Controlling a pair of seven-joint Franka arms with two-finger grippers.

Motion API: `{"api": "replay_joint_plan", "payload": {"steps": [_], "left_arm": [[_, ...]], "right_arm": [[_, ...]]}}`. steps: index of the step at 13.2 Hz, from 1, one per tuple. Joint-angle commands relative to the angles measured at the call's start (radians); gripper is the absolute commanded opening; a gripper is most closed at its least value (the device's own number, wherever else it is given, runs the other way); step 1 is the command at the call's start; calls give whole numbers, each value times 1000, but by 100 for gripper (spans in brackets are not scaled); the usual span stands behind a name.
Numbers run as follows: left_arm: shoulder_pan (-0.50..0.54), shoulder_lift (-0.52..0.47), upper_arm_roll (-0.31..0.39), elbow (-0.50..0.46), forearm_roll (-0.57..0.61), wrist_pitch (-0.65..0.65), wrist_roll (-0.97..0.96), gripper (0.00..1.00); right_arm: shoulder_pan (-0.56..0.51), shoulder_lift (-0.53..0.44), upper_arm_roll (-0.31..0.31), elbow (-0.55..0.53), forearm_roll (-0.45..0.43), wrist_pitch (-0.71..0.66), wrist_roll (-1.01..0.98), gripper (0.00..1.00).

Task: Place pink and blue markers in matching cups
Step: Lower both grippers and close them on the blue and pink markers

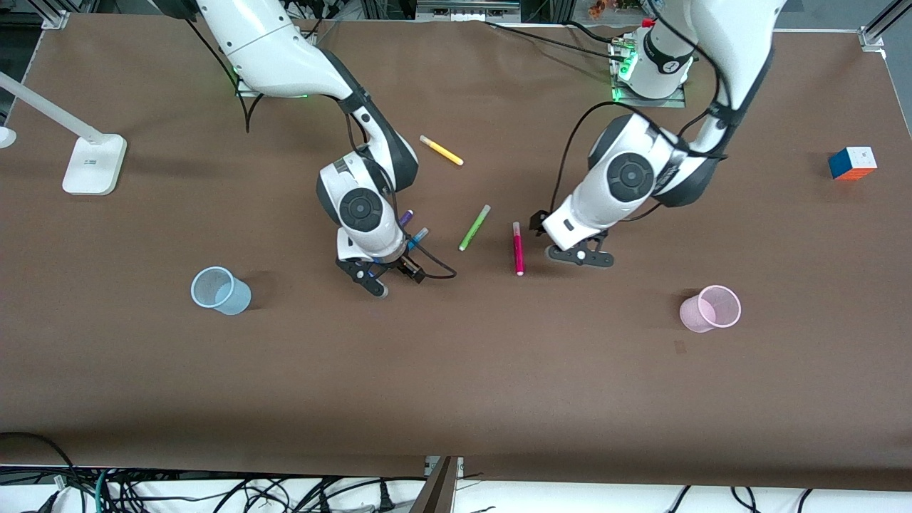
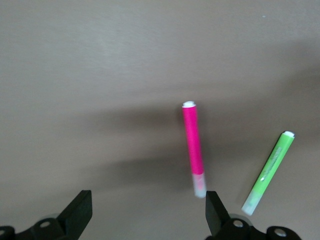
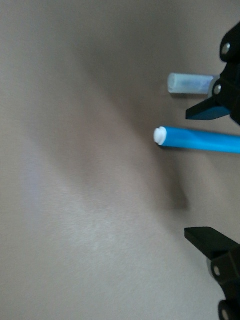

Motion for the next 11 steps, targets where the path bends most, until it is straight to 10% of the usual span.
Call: {"api": "replay_joint_plan", "payload": {"steps": [1,7,11], "left_arm": [[-9,57,-11,17,85,40,-47,100],[-60,158,-58,17,410,77,-347,100],[-69,203,-75,21,421,139,-369,96]], "right_arm": [[18,18,-8,20,13,21,28,95],[17,18,-8,18,15,18,22,95],[12,18,-8,14,60,10,13,95]]}}
